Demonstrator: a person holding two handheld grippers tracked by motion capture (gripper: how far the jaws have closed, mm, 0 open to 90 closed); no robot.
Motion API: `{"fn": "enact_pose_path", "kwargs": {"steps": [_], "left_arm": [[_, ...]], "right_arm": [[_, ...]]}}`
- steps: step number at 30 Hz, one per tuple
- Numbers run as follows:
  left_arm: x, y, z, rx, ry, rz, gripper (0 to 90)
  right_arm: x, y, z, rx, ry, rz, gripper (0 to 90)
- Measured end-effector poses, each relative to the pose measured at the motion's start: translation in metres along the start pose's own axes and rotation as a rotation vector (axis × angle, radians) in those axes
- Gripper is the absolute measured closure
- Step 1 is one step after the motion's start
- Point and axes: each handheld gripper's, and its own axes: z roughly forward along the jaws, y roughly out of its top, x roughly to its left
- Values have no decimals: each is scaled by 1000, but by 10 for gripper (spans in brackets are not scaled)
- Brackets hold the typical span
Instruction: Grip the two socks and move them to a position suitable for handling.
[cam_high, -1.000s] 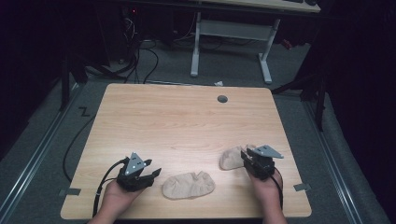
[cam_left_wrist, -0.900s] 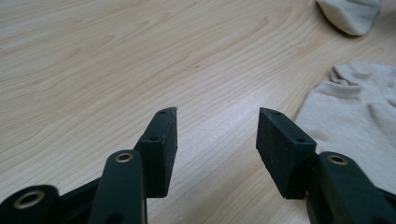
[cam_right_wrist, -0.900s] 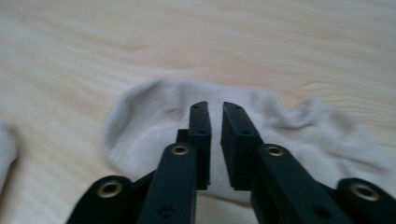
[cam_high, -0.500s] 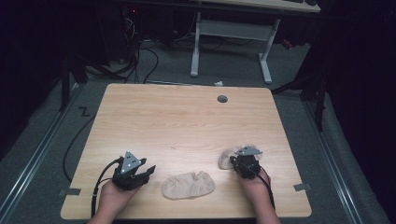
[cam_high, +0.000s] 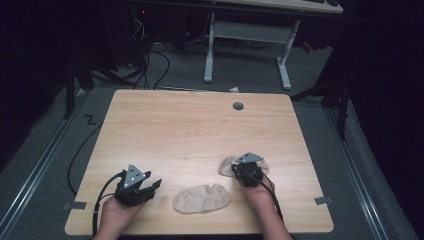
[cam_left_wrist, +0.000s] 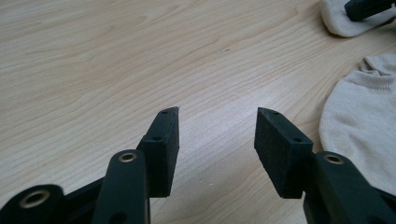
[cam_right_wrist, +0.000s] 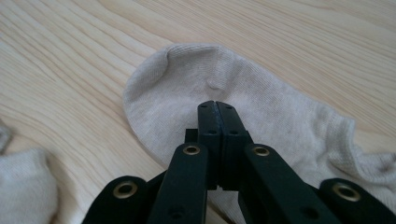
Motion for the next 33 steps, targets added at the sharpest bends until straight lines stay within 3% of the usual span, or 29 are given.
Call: {"fn": "enact_pose_path", "kwargs": {"steps": [14,26,33], "left_arm": [[11,-12,-18,-10,28,-32,518],[7,-12,-15,8,-3,-29,510],[4,-12,-12,19,-10,-4,532]], "right_arm": [[34,30,27,-13,77,-79,898],[85,55,45,-9,145,-222,895],[91,60,49,-7,156,-243,885]]}}
